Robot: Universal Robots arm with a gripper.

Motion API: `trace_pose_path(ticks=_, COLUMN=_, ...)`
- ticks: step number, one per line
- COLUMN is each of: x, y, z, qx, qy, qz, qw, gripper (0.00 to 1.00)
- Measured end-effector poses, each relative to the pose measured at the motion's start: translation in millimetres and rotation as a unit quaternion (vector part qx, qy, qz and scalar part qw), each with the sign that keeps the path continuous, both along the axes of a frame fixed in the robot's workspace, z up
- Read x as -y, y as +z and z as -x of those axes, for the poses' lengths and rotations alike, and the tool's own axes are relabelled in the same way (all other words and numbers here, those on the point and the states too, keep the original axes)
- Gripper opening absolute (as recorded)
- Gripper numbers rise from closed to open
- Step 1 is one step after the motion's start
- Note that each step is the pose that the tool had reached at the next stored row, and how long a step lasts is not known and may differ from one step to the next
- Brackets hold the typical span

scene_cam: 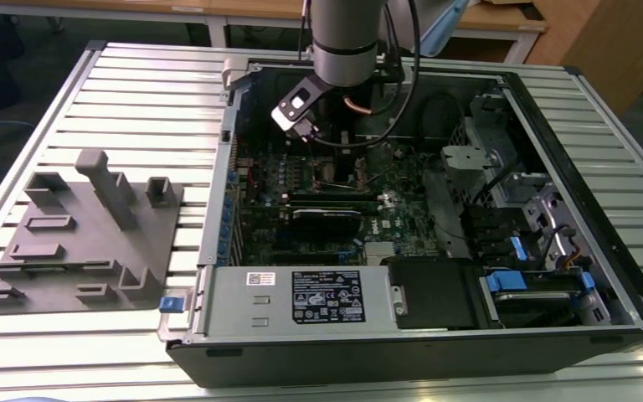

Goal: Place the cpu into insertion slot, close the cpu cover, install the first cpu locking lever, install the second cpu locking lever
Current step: 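Place the cpu into insertion slot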

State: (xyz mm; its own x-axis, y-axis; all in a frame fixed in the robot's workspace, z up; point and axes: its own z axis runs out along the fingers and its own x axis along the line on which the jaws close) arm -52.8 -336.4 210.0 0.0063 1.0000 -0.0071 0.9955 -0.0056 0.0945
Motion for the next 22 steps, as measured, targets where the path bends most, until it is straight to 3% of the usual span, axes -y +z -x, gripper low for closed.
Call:
trace_pose_path(ticks=10, x=0.1, y=1.5, z=0.0, qx=-0.0001, qy=0.000, qz=0.0002, qw=1.00000, gripper=0.60)
trace_pose_path(ticks=12, x=0.0, y=1.8, z=0.0, qx=-0.0001, qy=0.000, qz=0.0002, qw=1.00000, gripper=0.47)
trace_pose_path(ticks=13, x=0.0, y=1.9, z=0.0, qx=-0.0001, qy=0.000, qz=0.0002, qw=1.00000, gripper=0.47)
trace_pose_path(ticks=18, x=0.0, y=2.6, z=0.0, qx=-0.0001, qy=0.000, qz=0.0001, qw=1.00000, gripper=0.24)
trace_pose_path(ticks=22, x=0.0, y=3.1, z=0.0, qx=-0.0001, qy=0.000, qz=0.0001, qw=1.00000, gripper=0.12)
